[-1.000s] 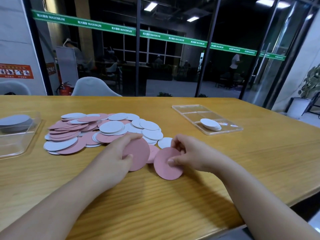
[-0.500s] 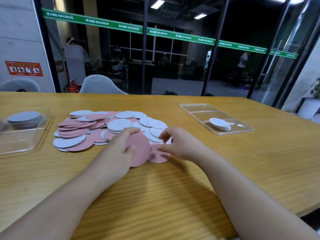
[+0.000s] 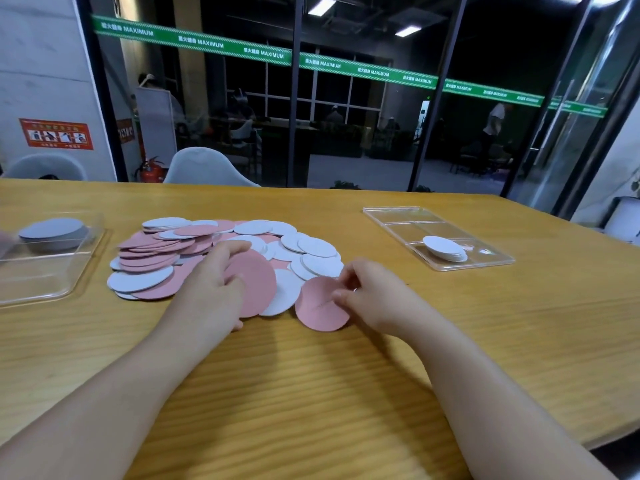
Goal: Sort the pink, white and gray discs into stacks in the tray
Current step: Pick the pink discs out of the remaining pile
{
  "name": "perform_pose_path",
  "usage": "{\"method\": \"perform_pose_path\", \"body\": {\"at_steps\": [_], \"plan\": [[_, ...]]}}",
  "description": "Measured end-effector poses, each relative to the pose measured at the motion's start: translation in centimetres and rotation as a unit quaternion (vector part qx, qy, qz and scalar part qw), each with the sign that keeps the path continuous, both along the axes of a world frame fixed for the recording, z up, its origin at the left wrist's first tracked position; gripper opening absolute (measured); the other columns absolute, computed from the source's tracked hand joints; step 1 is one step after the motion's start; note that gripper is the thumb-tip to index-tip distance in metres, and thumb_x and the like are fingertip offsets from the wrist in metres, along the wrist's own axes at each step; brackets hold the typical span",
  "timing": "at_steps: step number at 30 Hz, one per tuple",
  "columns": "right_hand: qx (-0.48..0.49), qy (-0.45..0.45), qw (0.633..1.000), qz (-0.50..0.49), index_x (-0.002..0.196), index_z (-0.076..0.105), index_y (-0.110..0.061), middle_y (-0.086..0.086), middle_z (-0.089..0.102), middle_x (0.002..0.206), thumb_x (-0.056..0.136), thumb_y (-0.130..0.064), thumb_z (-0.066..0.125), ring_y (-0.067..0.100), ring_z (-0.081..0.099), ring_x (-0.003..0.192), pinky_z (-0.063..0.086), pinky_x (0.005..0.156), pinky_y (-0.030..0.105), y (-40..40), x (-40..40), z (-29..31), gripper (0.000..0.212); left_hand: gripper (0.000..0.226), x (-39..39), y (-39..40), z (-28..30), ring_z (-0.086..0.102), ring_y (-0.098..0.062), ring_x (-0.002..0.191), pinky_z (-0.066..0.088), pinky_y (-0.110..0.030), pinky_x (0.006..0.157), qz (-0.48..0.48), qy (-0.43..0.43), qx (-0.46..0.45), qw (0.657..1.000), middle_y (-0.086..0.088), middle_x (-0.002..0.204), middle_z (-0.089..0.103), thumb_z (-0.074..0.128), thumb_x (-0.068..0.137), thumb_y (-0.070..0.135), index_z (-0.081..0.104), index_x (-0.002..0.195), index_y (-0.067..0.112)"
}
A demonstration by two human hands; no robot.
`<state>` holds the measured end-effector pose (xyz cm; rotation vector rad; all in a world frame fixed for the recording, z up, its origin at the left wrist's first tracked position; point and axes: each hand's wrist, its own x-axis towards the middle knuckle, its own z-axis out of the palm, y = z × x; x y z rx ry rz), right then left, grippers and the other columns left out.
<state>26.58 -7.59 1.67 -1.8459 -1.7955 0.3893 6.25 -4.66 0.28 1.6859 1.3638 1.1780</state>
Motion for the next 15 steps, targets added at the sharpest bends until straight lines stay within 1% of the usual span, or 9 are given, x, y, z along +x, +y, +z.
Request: {"method": "perform_pose_path", "body": {"at_steps": [2, 4, 7, 9, 11, 12, 13, 15], "plan": [[0.042, 0.059, 0.997, 0.017, 0.085, 0.052, -0.022, -0.007, 0.059, 0.08, 0.09, -0.018, 0.057, 0.012, 0.055, 0.076, 0.045, 0.069, 0.027, -0.3, 0.5, 0.2, 0.008, 0.045, 0.1, 0.0, 0.2, 0.056, -0.007, 0.072, 0.056, -0.044, 0.075, 0.007, -0.021, -0.004, 1.0, 0.02, 0.124, 0.038, 0.038, 0.094, 0.006, 0.048, 0.12, 0.042], [0.069, 0.095, 0.992, 0.045, 0.083, 0.052, -0.024, -0.006, 0.061, 0.081, 0.092, -0.014, 0.055, 0.011, 0.056, 0.075, 0.047, 0.073, 0.03, -0.4, 0.6, 0.4, 0.013, 0.046, 0.1, -0.1, 0.2, 0.05, 0.0, 0.072, 0.055, -0.046, 0.079, 0.006, -0.03, -0.006, 1.0, 0.018, 0.126, 0.038, 0.037, 0.093, 0.004, 0.049, 0.118, 0.041], [0.097, 0.118, 0.987, 0.056, 0.084, 0.051, -0.024, -0.008, 0.059, 0.081, 0.093, -0.013, 0.052, 0.009, 0.054, 0.075, 0.045, 0.071, 0.026, -0.2, 0.3, 0.2, 0.015, 0.046, 0.0, -0.1, 0.2, 0.048, 0.003, 0.076, 0.056, -0.045, 0.079, -0.005, -0.035, -0.005, 0.999, 0.017, 0.126, 0.038, 0.036, 0.094, 0.004, 0.05, 0.114, 0.043], [0.136, 0.143, 0.98, 0.023, 0.087, 0.049, -0.023, -0.01, 0.055, 0.082, 0.095, -0.013, 0.049, 0.006, 0.051, 0.075, 0.041, 0.068, 0.016, 0.0, 0.3, 0.2, 0.013, 0.046, 0.0, -0.1, 0.2, 0.05, -0.001, 0.075, 0.056, -0.046, 0.078, -0.013, -0.03, -0.006, 0.999, 0.015, 0.125, 0.039, 0.036, 0.094, 0.004, 0.051, 0.111, 0.044], [0.188, 0.171, 0.967, -0.011, 0.088, 0.047, -0.022, -0.012, 0.051, 0.082, 0.096, -0.013, 0.047, 0.001, 0.047, 0.073, 0.038, 0.063, 0.01, 0.0, 0.3, 0.5, 0.012, 0.046, -0.1, -0.1, 0.2, 0.058, -0.012, 0.07, 0.056, -0.044, 0.078, -0.02, -0.007, -0.014, 1.0, 0.012, 0.123, 0.041, 0.036, 0.093, 0.005, 0.051, 0.109, 0.045], [0.202, 0.182, 0.962, -0.013, 0.087, 0.046, -0.024, -0.012, 0.051, 0.081, 0.096, -0.012, 0.046, 0.001, 0.046, 0.071, 0.037, 0.062, 0.009, 0.0, 0.2, 0.6, 0.015, 0.047, -0.1, 0.0, 0.2, 0.063, -0.019, 0.068, 0.056, -0.043, 0.078, -0.024, 0.008, -0.02, 0.999, 0.011, 0.122, 0.042, 0.035, 0.092, 0.006, 0.051, 0.107, 0.047], [0.2, 0.189, 0.961, -0.003, 0.085, 0.045, -0.026, -0.011, 0.051, 0.08, 0.096, -0.012, 0.046, 0.001, 0.047, 0.068, 0.037, 0.061, 0.01, 0.0, 0.0, 0.5, 0.018, 0.047, 0.0, 0.0, 0.2, 0.065, -0.023, 0.066, 0.055, -0.042, 0.078, -0.031, 0.016, -0.025, 0.999, 0.011, 0.121, 0.042, 0.035, 0.092, 0.007, 0.051, 0.104, 0.05], [0.164, 0.215, 0.962, 0.042, 0.083, 0.045, -0.026, -0.01, 0.054, 0.076, 0.096, -0.008, 0.045, -0.001, 0.05, 0.061, 0.04, 0.059, 0.011, -0.1, -0.9, 0.2, 0.022, 0.049, 0.1, 0.1, 0.1, 0.066, -0.026, 0.07, 0.056, -0.042, 0.078, -0.046, 0.001, -0.037, 0.998, 0.012, 0.12, 0.043, 0.035, 0.091, 0.006, 0.051, 0.101, 0.052]]}}
